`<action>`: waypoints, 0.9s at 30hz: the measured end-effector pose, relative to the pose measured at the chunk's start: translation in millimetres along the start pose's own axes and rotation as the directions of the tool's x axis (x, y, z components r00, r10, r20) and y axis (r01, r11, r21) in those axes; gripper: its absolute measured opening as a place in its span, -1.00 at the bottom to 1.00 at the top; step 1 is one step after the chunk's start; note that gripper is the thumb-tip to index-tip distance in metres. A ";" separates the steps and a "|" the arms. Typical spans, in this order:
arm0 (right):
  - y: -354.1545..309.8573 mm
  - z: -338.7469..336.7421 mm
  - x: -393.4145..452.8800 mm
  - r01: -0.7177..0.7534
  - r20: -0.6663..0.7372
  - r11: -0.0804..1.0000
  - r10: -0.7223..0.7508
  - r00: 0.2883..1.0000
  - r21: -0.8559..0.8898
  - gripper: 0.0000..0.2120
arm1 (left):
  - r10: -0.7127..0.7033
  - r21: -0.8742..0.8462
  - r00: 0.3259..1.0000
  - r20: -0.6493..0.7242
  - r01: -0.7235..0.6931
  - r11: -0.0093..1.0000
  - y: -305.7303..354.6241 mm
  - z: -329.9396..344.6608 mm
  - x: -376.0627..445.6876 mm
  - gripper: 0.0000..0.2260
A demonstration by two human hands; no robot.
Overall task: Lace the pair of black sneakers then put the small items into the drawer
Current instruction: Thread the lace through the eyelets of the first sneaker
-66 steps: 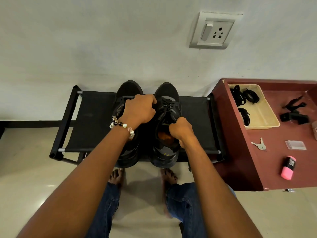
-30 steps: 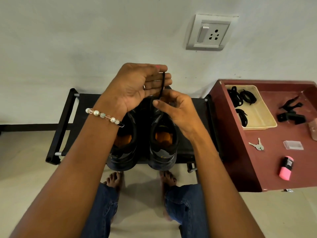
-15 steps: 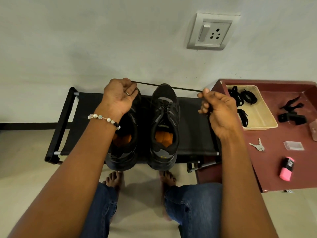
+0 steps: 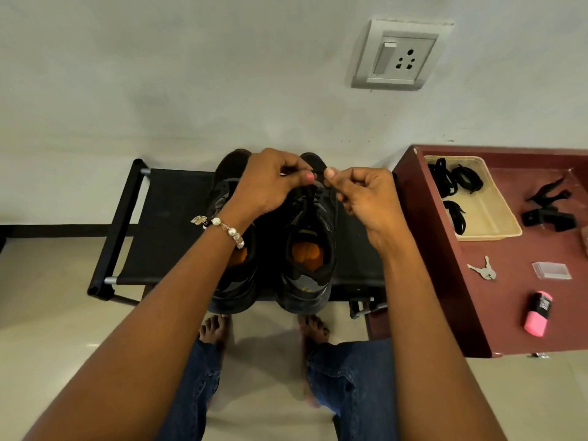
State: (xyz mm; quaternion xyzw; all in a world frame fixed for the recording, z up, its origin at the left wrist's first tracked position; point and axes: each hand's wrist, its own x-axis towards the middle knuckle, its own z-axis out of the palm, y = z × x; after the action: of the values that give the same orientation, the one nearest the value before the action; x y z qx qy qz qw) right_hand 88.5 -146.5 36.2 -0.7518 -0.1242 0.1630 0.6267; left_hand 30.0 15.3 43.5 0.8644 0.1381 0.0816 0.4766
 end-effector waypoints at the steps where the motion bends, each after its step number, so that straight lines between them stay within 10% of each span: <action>1: 2.4 -3.2 0.6 -0.016 0.003 1.000 0.016 1.000 -0.007 -0.83 | -0.028 -0.019 0.998 -0.049 0.027 0.999 -2.2 -2.3 0.9 -0.91; 7: 13.4 -11.1 3.7 -0.059 0.034 0.998 0.060 0.998 -0.017 -0.90 | -0.112 0.155 0.964 -0.240 0.151 0.976 -21.6 -17.4 5.8 -0.91; 11: 15.5 1.3 6.2 -0.059 0.083 0.996 0.064 0.994 -0.065 -0.87 | 0.037 0.574 0.994 -0.100 0.027 0.818 -16.6 -6.3 5.0 -0.57; 15: 10.5 9.6 2.2 -0.072 0.002 0.996 0.072 0.997 0.050 -0.92 | 0.189 0.309 0.971 0.143 -0.225 0.924 -2.8 8.6 0.0 -0.60; 21: 11.8 9.4 -0.5 -0.137 -0.047 0.979 0.145 0.988 0.150 -0.84 | 0.122 0.076 0.992 -0.031 -0.120 0.990 -4.6 16.6 -6.3 -0.85; 27: 15.4 -0.3 -5.2 -0.267 0.151 0.883 0.346 0.926 -0.386 -0.52 | 0.017 0.184 0.999 0.032 -0.023 0.983 -18.9 22.1 -8.5 -0.95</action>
State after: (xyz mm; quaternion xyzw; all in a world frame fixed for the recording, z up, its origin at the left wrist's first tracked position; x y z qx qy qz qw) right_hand 83.5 -151.7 21.6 -0.8413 -0.0977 0.3157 0.4278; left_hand 24.9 4.4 15.6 0.9072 0.1291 0.0603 0.3959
